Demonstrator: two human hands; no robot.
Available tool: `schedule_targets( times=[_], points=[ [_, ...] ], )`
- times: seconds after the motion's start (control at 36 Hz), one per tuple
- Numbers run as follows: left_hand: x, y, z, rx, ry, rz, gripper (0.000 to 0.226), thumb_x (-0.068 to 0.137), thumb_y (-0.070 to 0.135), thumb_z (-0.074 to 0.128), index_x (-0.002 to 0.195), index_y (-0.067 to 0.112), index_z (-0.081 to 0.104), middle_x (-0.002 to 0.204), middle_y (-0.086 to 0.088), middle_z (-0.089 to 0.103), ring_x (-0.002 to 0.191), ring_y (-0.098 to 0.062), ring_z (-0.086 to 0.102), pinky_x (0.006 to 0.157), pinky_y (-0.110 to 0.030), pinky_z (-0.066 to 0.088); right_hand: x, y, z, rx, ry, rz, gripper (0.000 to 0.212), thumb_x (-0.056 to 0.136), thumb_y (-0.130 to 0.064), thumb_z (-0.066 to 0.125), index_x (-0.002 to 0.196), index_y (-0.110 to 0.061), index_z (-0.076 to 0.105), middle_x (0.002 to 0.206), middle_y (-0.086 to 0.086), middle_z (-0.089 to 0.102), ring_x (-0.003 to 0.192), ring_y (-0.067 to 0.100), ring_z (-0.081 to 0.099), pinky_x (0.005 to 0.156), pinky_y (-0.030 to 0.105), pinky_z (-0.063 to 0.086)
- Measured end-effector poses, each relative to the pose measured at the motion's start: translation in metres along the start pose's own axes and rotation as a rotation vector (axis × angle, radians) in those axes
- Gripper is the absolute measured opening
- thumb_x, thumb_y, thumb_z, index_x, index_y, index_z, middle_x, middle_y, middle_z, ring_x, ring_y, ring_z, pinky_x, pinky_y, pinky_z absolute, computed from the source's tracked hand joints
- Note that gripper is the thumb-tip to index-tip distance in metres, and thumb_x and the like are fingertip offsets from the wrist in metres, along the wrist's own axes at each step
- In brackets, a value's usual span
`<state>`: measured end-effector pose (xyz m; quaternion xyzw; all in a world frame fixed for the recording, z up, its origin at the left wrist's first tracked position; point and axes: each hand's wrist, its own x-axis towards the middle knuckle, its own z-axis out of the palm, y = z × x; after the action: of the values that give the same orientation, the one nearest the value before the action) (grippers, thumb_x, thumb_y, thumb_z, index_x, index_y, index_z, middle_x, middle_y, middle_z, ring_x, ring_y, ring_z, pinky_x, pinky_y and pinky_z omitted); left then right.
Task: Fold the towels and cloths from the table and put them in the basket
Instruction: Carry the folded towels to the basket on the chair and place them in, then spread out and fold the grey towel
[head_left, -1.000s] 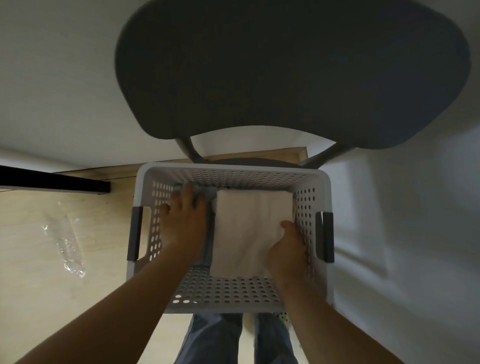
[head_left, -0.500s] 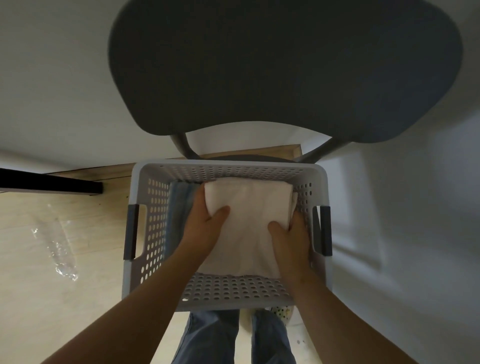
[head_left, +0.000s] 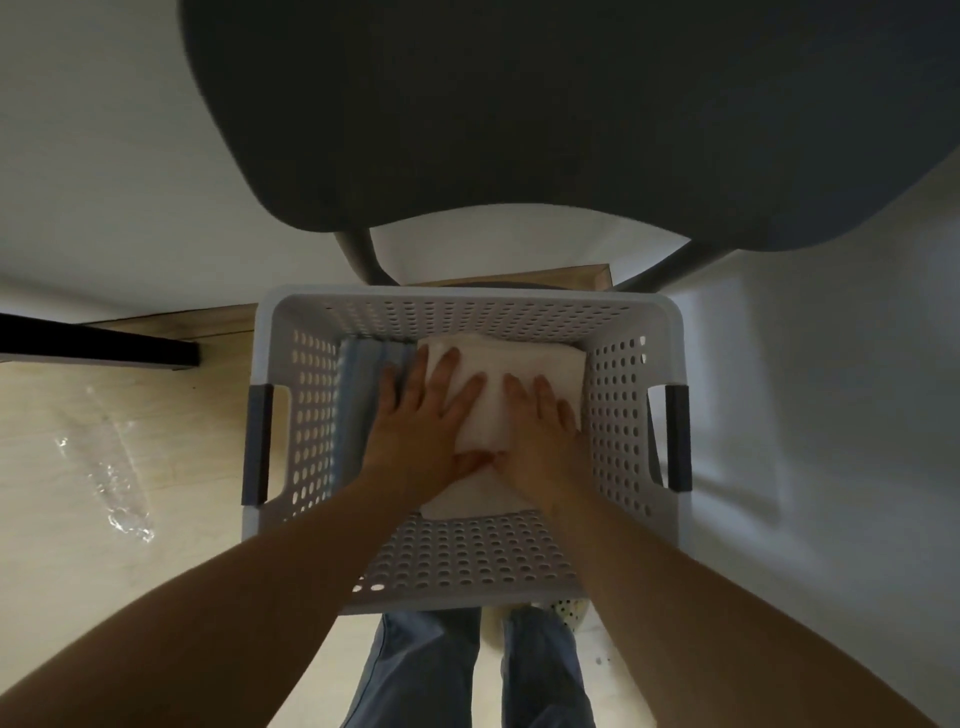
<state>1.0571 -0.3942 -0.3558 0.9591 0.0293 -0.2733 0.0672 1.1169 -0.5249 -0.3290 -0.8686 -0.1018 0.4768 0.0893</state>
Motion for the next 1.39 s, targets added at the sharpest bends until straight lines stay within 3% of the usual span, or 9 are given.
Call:
schedule_targets(
  times=[0.08,0.19,0.31,0.36,0.61,0.75,0.94,1.28,1.39],
  points=[
    [0.011,-0.008,0.016,0.014,0.007,0.069,0.089,0.073,0.075,0.022,0.142,0.020,0.030,0.145,-0.020,0.038,0.132,-0.045,0.035,0.098,-0.065,0.024,0.012,0.010,0.004,0.000,-0.059,0.014,0.087,0.091,-0.037,0.055,0.148,-0.035,-0.011,0.157,0.000,-0.019,0.145,0.032,-0.008,0.118,0.049,0.007],
    [0.017,-0.010,0.019,-0.034,-0.006,0.098,0.090,0.073,0.075,0.025,0.144,0.019,0.025,0.148,-0.021,0.033,0.135,-0.040,0.018,0.096,-0.067,0.011,0.018,0.010,0.012,0.010,-0.047,0.025,0.082,0.095,-0.034,0.049,0.147,-0.034,-0.014,0.155,0.000,-0.024,0.143,0.033,-0.016,0.116,0.048,0.001],
    [0.017,-0.003,0.018,-0.024,-0.016,0.065,0.091,0.074,0.079,0.016,0.141,0.031,-0.022,0.150,-0.007,-0.025,0.139,-0.035,-0.023,0.106,-0.060,-0.010,0.019,0.009,0.015,0.026,-0.040,0.033,0.081,0.096,-0.032,0.047,0.147,-0.034,-0.016,0.155,0.000,-0.026,0.142,0.034,-0.018,0.116,0.048,-0.002],
    [0.015,-0.002,0.008,0.020,-0.118,0.045,0.090,0.082,0.075,0.026,0.139,0.031,-0.028,0.149,-0.005,-0.034,0.138,-0.036,-0.027,0.109,-0.060,-0.010,0.017,0.012,0.009,0.056,-0.075,0.023,0.082,0.095,-0.035,0.049,0.148,-0.034,-0.014,0.156,-0.001,-0.023,0.143,0.032,-0.016,0.117,0.047,0.000],
    [-0.024,0.014,-0.044,-0.247,-0.115,-0.088,0.056,0.095,0.041,0.042,0.146,0.024,0.024,0.156,-0.004,0.014,0.142,-0.026,0.013,0.114,-0.042,0.021,-0.053,0.006,-0.026,0.414,0.145,0.045,0.048,0.097,-0.022,0.044,0.144,-0.018,0.032,0.143,0.008,0.039,0.127,0.025,0.041,0.104,0.038,0.038],
    [-0.078,0.046,-0.075,-0.652,-0.010,-0.209,0.037,0.101,0.014,0.031,0.135,0.019,0.044,0.127,-0.011,0.055,0.109,-0.024,0.054,0.082,-0.023,0.041,-0.116,0.000,-0.030,0.430,0.240,0.015,0.035,0.097,-0.016,0.039,0.130,-0.019,0.048,0.133,0.002,0.051,0.119,0.022,0.047,0.096,0.033,0.040],
    [-0.185,0.111,-0.087,-1.072,0.226,-0.309,0.029,0.098,0.016,0.039,0.124,0.020,0.052,0.102,-0.004,0.061,0.079,-0.015,0.055,0.063,-0.023,0.043,-0.217,0.017,-0.004,0.619,0.333,-0.135,0.030,0.096,-0.014,0.043,0.125,-0.014,0.053,0.126,0.003,0.055,0.111,0.017,0.050,0.084,0.022,0.036],
    [-0.386,0.192,-0.055,-1.469,0.441,-0.457,0.014,0.092,0.013,0.052,0.103,0.015,0.061,0.079,-0.001,0.063,0.079,-0.019,0.057,0.069,-0.028,0.041,-0.387,0.081,0.103,0.682,0.317,-0.205,0.020,0.094,-0.016,0.046,0.105,-0.017,0.062,0.109,0.001,0.061,0.103,0.019,0.057,0.092,0.033,0.046],
    [-0.436,0.196,-0.044,-1.528,0.445,-0.456,0.010,0.094,0.015,0.051,0.099,0.020,0.059,0.086,0.000,0.062,0.075,-0.012,0.058,0.061,-0.023,0.041,-0.425,0.086,0.130,0.747,0.335,-0.241,0.013,0.092,-0.015,0.046,0.093,-0.021,0.058,0.081,-0.004,0.058,0.070,0.010,0.051,0.062,0.023,0.041]
  ],
)
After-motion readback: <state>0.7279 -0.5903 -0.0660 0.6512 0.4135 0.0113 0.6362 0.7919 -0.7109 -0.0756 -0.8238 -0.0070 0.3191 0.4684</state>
